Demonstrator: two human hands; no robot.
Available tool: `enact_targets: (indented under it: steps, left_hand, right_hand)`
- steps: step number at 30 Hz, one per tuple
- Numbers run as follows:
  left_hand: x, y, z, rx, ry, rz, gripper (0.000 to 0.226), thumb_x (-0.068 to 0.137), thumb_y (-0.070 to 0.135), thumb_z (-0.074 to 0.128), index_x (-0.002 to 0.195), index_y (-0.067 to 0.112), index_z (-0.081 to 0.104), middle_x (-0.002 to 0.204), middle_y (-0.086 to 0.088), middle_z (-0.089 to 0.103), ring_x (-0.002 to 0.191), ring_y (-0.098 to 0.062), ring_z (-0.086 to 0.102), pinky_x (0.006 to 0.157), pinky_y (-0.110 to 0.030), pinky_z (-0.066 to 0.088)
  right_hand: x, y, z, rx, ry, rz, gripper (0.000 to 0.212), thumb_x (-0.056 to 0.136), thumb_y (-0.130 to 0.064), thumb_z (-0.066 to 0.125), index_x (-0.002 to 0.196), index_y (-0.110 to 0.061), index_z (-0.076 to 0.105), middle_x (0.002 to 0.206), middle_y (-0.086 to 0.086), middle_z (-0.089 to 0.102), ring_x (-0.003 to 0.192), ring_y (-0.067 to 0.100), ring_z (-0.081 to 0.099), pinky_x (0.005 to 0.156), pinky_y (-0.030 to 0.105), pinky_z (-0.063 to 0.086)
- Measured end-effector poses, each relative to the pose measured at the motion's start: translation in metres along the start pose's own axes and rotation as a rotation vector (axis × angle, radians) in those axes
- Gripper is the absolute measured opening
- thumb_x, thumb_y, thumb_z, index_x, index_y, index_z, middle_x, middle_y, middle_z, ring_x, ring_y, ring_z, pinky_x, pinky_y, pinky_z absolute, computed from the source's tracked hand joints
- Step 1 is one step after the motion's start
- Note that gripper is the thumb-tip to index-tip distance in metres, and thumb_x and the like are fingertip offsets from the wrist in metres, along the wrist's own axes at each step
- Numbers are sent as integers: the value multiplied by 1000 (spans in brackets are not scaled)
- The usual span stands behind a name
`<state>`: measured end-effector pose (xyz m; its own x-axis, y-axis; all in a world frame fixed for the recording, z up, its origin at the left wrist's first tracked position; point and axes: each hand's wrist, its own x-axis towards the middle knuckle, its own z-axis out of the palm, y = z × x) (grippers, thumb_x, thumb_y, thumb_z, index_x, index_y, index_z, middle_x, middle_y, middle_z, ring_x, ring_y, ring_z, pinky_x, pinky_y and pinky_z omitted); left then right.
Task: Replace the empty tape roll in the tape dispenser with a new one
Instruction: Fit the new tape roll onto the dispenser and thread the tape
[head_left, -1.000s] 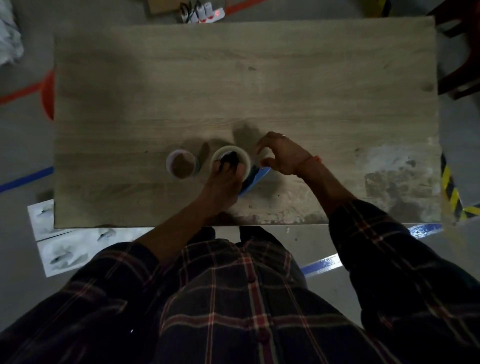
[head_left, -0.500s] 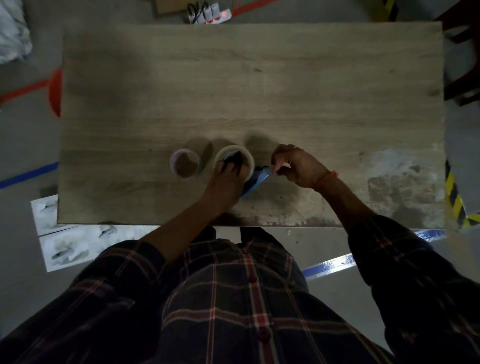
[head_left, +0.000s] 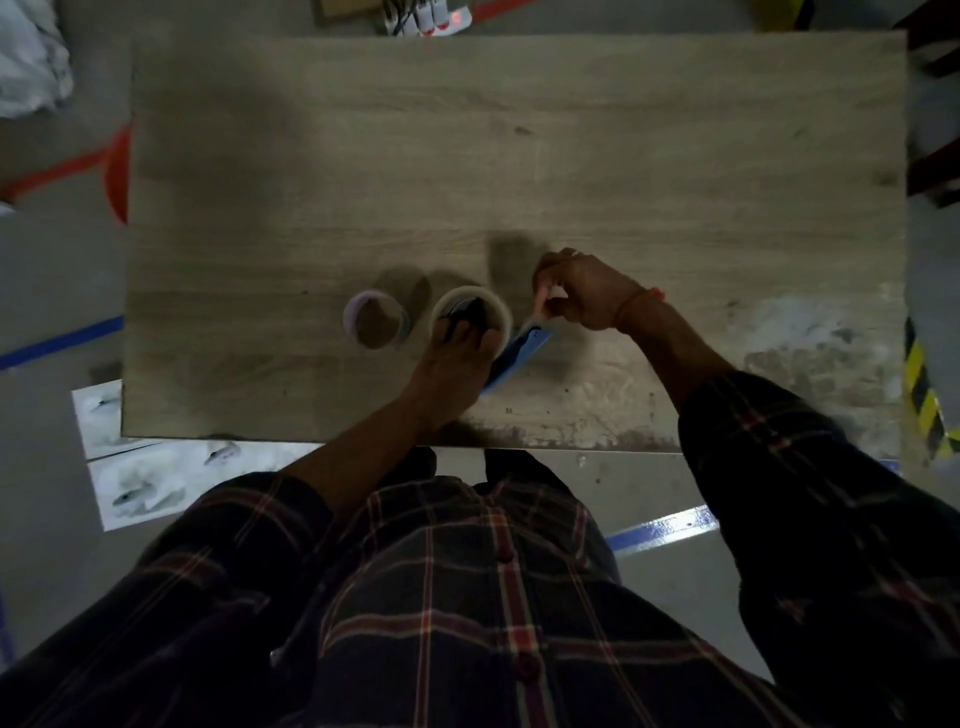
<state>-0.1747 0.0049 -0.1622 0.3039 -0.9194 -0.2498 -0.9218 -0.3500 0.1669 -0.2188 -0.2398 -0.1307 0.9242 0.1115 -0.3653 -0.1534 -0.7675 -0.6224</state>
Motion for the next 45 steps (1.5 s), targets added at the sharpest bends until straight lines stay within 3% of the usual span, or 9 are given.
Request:
enact_targets:
  steps: [7,13,19,26,30,32,35,41,45]
  left_hand:
    - [4,-1,0,-12,13,-4,41,77,12,36,117,4,46,114,-26,63,103,-42,58,93,-50,40]
    - [5,0,3,16,53,12,36,81,17,32,113,7,46,112,-24,65,105,-40,58,94,-48,42]
    - [4,4,6,126,29,20,41,86,13,25,112,2,54,105,-26,64,101,-43,59,94,-51,37]
    - [10,4,12,122,60,-18,25,94,20,36,105,2,50,100,-26,65,95,-42,61,90,-50,42]
    - [13,10,15,149,129,-76,27,99,31,43,94,6,51,85,-20,64,81,-36,61,82,-46,41]
    - [17,12,15,142,178,-105,35,101,36,43,85,7,54,76,-19,61,73,-35,59,76,-44,39]
    - [19,13,18,152,206,-120,36,101,37,43,82,7,52,71,-17,59,70,-34,58,74,-44,39]
    - [18,15,20,151,251,-116,24,98,27,50,86,8,55,73,-15,61,69,-34,59,78,-45,40]
    - [16,22,26,187,149,-138,15,92,21,55,95,7,51,80,-16,65,76,-35,61,82,-47,39]
  right_hand:
    - [-2,9,2,39,20,64,14,72,-7,78,83,-15,75,102,6,67,102,28,58,91,44,47]
    - [-5,7,11,-7,91,109,18,73,-14,77,84,-28,76,106,-7,64,112,20,51,92,33,19]
    - [3,9,10,6,54,130,22,73,-13,77,85,-31,77,103,-21,53,120,21,50,92,30,17]
    - [16,11,12,35,84,163,23,74,-10,75,89,-28,79,98,-15,60,113,17,56,85,23,13]
    - [14,18,19,87,123,191,23,73,-12,76,85,-31,79,98,-11,70,107,16,61,94,30,21]
    - [14,21,21,115,170,154,23,70,-11,76,84,-30,79,97,-9,74,100,17,66,100,40,39]
    - [16,24,24,144,170,107,20,72,-8,77,86,-23,80,98,1,77,93,22,71,86,41,56]
    - [22,13,6,-4,64,94,25,80,-10,72,99,-24,79,118,1,72,108,27,66,87,42,55]
    - [23,6,-5,-164,-33,12,21,84,-17,69,101,-26,78,116,4,69,105,28,65,83,41,52]
